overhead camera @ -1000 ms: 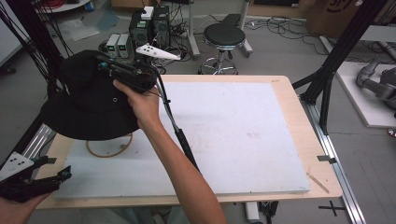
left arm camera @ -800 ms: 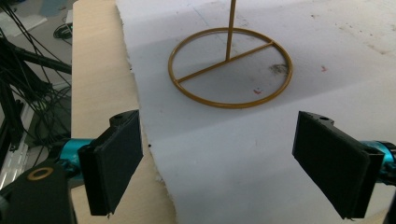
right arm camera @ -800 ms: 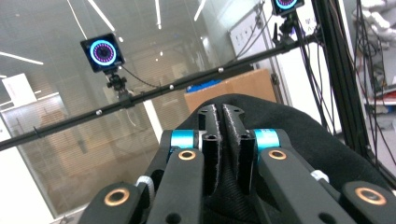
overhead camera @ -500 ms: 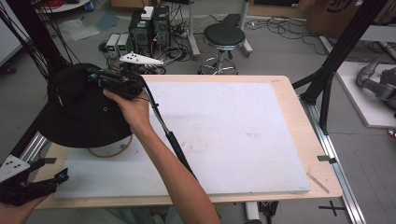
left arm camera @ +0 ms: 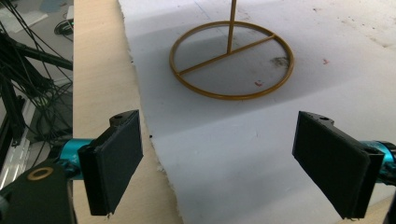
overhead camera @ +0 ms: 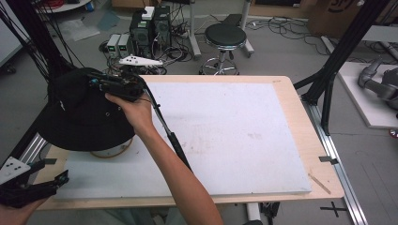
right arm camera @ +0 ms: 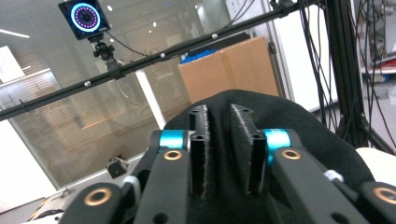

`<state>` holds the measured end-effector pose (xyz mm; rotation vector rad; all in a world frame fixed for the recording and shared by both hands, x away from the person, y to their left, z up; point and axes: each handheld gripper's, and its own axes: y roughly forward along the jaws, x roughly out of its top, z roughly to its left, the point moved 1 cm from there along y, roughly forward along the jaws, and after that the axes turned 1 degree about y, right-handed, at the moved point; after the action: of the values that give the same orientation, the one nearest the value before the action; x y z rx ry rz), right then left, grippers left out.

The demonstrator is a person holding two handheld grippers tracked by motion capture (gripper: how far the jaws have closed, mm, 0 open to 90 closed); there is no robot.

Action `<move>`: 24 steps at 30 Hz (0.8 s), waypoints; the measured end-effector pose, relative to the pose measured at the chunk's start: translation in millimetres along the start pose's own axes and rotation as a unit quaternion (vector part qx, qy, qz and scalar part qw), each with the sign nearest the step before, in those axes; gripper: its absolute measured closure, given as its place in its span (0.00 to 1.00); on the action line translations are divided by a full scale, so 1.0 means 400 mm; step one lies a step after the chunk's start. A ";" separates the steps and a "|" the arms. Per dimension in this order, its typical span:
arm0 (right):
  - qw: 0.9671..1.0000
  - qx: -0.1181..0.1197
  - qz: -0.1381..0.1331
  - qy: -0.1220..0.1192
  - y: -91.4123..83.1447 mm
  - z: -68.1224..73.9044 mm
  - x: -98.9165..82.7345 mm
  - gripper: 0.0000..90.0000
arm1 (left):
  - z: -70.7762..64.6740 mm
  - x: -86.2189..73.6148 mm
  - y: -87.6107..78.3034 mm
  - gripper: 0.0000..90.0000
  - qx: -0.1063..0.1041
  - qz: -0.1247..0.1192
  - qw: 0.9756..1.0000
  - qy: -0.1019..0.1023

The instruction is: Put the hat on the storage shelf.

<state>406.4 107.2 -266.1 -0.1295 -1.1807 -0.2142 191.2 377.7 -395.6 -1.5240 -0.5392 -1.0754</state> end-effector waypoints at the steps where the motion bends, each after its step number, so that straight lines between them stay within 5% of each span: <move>1: 1.000 -0.003 0.001 -0.002 0.000 -0.002 -0.001 0.85 | -0.001 0.001 0.000 0.18 0.000 -0.001 1.000 0.000; 24: 1.000 -0.014 0.021 -0.003 -0.020 -0.016 -0.015 0.64 | -0.052 0.029 0.015 0.18 -0.035 0.002 0.999 0.032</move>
<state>408.2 98.6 -274.3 -0.1800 -1.1808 -0.1936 194.6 353.9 -389.9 -1.5456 -0.4586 -1.1464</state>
